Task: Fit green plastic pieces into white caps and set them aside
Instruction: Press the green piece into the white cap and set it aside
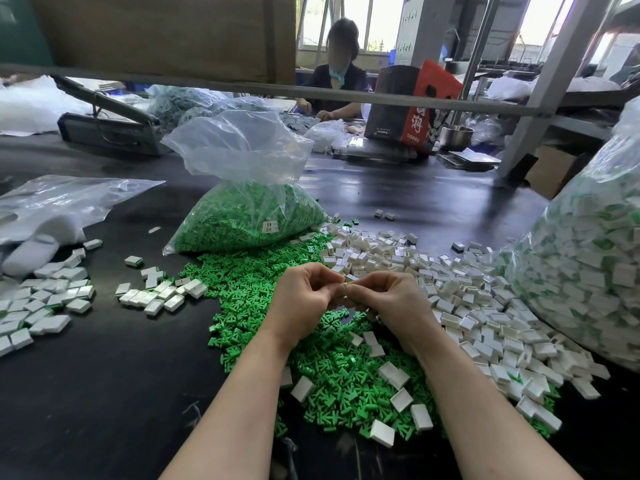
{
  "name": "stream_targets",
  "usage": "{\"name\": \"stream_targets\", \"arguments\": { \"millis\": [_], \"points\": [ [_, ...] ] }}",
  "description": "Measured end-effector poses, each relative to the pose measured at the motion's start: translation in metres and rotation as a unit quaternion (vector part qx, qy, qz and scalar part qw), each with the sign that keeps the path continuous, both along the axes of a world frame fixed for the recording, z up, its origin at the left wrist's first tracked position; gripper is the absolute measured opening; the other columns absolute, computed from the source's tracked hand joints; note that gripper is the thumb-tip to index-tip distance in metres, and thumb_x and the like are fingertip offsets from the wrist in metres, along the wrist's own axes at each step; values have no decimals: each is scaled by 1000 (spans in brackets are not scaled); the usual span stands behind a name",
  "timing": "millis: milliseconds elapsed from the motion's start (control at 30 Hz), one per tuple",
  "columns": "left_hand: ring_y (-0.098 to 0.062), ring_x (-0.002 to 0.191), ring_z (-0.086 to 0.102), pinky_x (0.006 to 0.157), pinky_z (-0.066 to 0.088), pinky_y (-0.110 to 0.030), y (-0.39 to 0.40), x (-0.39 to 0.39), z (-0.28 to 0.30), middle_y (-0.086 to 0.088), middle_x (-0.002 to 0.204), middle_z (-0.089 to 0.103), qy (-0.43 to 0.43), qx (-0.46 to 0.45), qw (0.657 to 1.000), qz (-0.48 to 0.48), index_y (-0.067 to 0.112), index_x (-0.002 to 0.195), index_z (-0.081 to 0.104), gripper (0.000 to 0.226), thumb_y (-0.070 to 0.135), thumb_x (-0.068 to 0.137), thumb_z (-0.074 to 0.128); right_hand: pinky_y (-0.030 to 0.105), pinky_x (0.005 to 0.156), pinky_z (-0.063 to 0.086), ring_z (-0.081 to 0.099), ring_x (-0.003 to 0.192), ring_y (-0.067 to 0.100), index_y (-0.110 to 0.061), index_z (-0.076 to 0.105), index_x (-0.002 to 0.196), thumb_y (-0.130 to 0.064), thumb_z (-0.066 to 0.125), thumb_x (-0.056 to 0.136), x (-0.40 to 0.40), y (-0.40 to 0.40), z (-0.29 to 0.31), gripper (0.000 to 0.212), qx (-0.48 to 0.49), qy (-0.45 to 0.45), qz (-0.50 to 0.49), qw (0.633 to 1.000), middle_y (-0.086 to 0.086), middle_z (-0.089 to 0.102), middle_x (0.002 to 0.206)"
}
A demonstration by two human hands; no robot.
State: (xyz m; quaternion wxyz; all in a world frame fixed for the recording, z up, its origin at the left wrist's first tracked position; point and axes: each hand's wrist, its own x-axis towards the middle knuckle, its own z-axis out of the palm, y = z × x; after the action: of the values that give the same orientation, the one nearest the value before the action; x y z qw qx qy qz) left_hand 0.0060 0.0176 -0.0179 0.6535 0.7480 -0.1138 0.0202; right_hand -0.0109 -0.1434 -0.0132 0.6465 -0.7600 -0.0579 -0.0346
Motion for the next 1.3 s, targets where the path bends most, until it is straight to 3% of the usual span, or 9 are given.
{"name": "stream_targets", "arguments": {
  "millis": [200, 267, 367, 533, 667, 767, 900, 1133, 1300],
  "points": [
    [-19, 71, 73, 66, 58, -24, 3, 1, 3, -4, 74, 75, 7, -12, 1000, -22, 11, 85, 71, 14, -3, 85, 69, 19, 55, 50, 66, 61, 12, -18, 75, 74, -11, 79, 79, 2, -5, -3, 9, 0, -7, 10, 1000, 8, 75, 73],
    [-18, 72, 73, 66, 57, -23, 5, 1, 4, -4, 75, 75, 8, -9, 999, -35, 12, 88, 71, 13, 0, 87, 68, 21, 56, 51, 66, 63, 15, -17, 75, 76, -18, 81, 76, 2, -4, -4, 6, 1, -8, 10, 1000, 8, 75, 74],
    [-18, 77, 74, 66, 57, -21, 5, 0, 6, -5, 80, 76, 5, 0, 999, -45, 11, 93, 72, 11, 3, 89, 67, 19, 49, 46, 60, 58, 12, -14, 74, 74, -35, 82, 65, 3, -3, -2, 24, 45, -5, 1, 999, 10, 73, 72],
    [-3, 70, 69, 66, 53, -14, 2, -1, 11, 8, 71, 74, -30, -7, 999, -23, 20, 84, 70, 21, 0, 88, 67, 18, 45, 45, 58, 52, 10, -6, 66, 86, -40, 60, 87, 5, 2, -1, 35, 79, 24, 31, 996, 8, 71, 68],
    [3, 73, 67, 69, 49, -9, 3, -3, 14, 12, 74, 73, -55, 13, 998, -5, 20, 87, 71, 14, 7, 86, 72, 20, 43, 40, 56, 55, 16, -4, 62, 91, -54, 46, 89, 6, 5, 1, 53, 95, 84, 58, 990, 13, 69, 70],
    [-4, 78, 68, 72, 52, -12, 2, -3, 15, 5, 81, 73, -59, 26, 998, 8, 16, 91, 73, 8, 11, 85, 74, 24, 47, 36, 58, 59, 20, -4, 65, 91, -61, 42, 88, 6, 5, 2, 61, 92, 103, 89, 986, 18, 69, 77],
    [-18, 85, 71, 81, 56, -27, -1, -3, 16, -2, 84, 75, -43, 29, 999, 5, 11, 93, 74, 8, 13, 85, 74, 27, 51, 31, 57, 65, 24, -7, 64, 92, -57, 42, 90, 5, 6, 3, 55, 86, 99, 116, 984, 19, 70, 81],
    [-11, 57, 62, 56, 52, -17, -9, -6, 19, 2, 61, 69, -3, -32, 999, 1, 18, 80, 71, 12, 8, 88, 70, 27, 58, 37, 55, 70, 19, -1, 62, 121, -50, 50, 92, 7, 2, -1, 58, 175, 114, 157, 965, 14, 67, 84],
    [-10, 53, 61, 53, 53, -25, -14, -7, 17, 2, 59, 68, -1, -36, 999, 22, 16, 79, 68, 5, 13, 83, 68, 26, 61, 39, 58, 70, 15, -11, 68, 121, -48, 61, 88, 7, 3, -3, 50, 203, 110, 181, 956, 12, 67, 92]
  ]
}}
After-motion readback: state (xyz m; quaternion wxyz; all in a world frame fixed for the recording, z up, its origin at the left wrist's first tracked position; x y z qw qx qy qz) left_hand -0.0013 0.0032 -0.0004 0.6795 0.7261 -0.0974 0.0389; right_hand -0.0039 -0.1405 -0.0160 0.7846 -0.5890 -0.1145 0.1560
